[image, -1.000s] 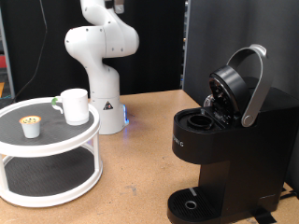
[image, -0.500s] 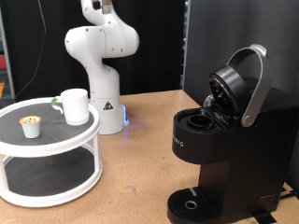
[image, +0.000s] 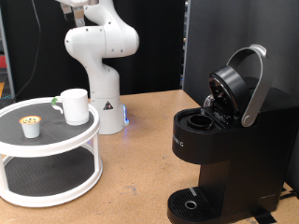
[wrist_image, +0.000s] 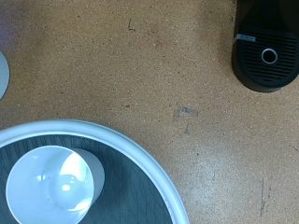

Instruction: Make a cup of coffee with the keurig machine

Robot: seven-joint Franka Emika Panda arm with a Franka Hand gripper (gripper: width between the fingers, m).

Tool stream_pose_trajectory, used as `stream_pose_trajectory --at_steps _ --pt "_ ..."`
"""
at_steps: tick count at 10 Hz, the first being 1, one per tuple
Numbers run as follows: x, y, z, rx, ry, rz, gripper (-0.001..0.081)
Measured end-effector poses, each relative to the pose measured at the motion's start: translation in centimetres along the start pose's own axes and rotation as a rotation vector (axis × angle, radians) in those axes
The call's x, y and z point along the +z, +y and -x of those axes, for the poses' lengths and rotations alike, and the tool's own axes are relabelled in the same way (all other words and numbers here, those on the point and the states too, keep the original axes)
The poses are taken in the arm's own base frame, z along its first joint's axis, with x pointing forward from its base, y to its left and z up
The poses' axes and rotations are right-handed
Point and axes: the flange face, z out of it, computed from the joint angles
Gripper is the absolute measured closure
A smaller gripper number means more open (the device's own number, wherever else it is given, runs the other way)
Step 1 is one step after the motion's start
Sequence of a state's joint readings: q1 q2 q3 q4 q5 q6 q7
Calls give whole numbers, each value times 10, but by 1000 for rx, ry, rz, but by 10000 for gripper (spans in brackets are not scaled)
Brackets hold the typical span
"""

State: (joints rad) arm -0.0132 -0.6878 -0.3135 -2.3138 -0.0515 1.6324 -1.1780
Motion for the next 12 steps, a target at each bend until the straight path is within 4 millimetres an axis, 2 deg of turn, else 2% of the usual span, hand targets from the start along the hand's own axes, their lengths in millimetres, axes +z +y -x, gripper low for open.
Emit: stream_pose_trajectory --at_steps 2,4,8,9,12 --pt "2 0 1 -1 -7 -2 -2" --pt "3 8 10 2 -9 30 -2" --pt "4 36 60 11 -65 -11 -2" --pt "1 42 62 19 -85 -47 -2" --pt "8 47 62 17 -86 1 -2"
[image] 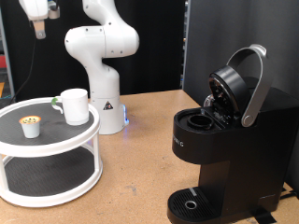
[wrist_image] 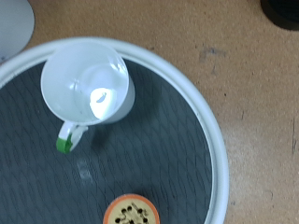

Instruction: Make a cup of coffee with the keurig machine

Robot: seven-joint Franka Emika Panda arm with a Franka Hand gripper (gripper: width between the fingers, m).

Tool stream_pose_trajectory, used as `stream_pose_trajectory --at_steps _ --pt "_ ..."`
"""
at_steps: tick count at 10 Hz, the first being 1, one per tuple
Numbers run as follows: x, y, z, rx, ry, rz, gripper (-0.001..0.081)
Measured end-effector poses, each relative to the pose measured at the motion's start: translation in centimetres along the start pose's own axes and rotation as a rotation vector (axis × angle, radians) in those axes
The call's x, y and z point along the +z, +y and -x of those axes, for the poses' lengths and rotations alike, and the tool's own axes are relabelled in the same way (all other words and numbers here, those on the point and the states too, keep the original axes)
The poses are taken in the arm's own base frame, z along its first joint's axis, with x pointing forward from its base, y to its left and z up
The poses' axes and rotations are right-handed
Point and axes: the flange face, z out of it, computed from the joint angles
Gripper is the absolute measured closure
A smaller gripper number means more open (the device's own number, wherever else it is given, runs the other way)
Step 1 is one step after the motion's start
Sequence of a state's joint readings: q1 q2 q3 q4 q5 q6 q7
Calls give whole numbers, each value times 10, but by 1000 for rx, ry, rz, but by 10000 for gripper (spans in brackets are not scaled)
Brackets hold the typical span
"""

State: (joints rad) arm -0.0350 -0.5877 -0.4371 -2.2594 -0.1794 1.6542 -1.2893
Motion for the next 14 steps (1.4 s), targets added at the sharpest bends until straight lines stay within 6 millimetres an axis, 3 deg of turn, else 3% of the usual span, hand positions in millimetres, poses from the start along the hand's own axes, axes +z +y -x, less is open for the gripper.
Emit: stream_pose_trajectory --at_steps 4,9,14 --pt "25 6 12 5 -26 21 -2" --pt "37 7 16 -32 -14 7 -2" --pt "97 13 19 -5 -98 67 -2"
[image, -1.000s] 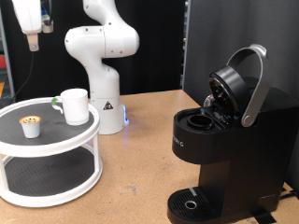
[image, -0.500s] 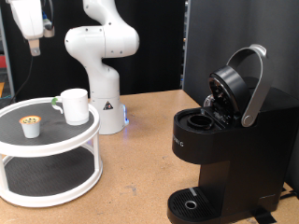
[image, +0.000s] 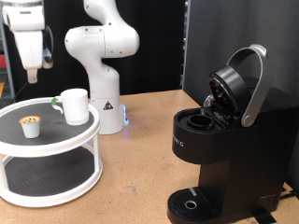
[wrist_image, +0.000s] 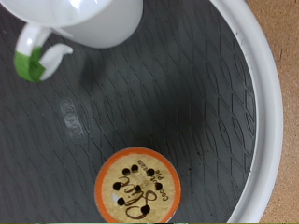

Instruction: Make a cup of coffee with the keurig machine

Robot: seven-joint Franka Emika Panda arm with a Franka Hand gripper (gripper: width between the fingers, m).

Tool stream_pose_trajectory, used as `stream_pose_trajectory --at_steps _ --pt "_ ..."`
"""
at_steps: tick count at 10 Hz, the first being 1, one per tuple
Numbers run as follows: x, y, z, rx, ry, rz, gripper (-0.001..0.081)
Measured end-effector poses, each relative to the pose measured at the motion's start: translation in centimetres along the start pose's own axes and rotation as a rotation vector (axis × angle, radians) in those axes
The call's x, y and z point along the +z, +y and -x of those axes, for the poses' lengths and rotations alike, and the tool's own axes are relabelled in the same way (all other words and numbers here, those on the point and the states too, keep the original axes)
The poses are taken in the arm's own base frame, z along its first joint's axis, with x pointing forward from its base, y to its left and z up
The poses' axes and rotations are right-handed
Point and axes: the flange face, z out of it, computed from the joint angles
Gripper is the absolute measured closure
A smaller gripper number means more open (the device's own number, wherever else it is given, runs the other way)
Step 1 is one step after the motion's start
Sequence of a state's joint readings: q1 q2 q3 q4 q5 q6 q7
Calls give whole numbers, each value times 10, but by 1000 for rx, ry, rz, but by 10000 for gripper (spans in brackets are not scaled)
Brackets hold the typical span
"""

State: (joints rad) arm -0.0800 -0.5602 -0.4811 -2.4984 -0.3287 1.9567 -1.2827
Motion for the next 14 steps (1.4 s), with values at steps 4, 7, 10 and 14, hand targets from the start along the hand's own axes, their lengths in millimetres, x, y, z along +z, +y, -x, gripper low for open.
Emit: stream_pose_trajectory --at_steps 4,7,10,14 --pt "39 5 2 14 17 32 -2" --pt "54 7 1 12 11 34 -2" --pt "64 6 0 2 -4 25 -2" --pt "82 6 -2 -20 -23 44 -2"
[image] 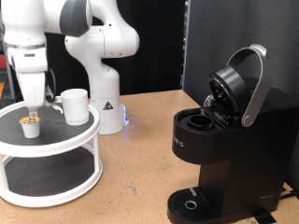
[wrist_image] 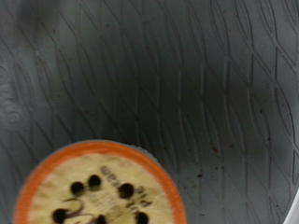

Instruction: Make a cup of coffee with the keurig machine

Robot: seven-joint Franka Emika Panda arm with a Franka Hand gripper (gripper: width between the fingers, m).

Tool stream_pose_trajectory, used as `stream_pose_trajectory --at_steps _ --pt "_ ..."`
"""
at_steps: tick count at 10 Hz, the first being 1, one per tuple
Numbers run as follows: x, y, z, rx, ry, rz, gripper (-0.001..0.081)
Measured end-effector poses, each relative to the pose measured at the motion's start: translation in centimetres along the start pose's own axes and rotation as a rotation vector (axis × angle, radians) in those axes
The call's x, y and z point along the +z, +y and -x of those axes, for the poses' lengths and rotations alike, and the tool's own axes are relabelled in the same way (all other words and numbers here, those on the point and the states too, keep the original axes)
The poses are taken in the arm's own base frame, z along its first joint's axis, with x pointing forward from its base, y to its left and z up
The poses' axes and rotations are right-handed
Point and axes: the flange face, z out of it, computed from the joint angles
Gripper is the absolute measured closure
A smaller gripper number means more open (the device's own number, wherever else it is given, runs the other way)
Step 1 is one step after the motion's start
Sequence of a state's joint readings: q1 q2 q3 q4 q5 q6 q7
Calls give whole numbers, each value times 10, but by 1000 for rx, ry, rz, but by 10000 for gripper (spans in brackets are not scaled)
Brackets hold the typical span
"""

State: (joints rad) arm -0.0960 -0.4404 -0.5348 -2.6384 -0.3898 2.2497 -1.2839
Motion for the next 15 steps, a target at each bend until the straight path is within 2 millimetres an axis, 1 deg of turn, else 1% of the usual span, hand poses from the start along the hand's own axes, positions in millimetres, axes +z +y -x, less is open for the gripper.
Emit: stream_pose_trajectory --at_steps 4,7,11,14,15 --pt "20 -1 4 10 31 46 -2" --pt "29 -4 7 12 35 54 -2" --pt "39 -7 7 11 39 56 -2" --pt "42 -9 6 10 40 50 -2" --pt "42 -10 6 9 39 49 134"
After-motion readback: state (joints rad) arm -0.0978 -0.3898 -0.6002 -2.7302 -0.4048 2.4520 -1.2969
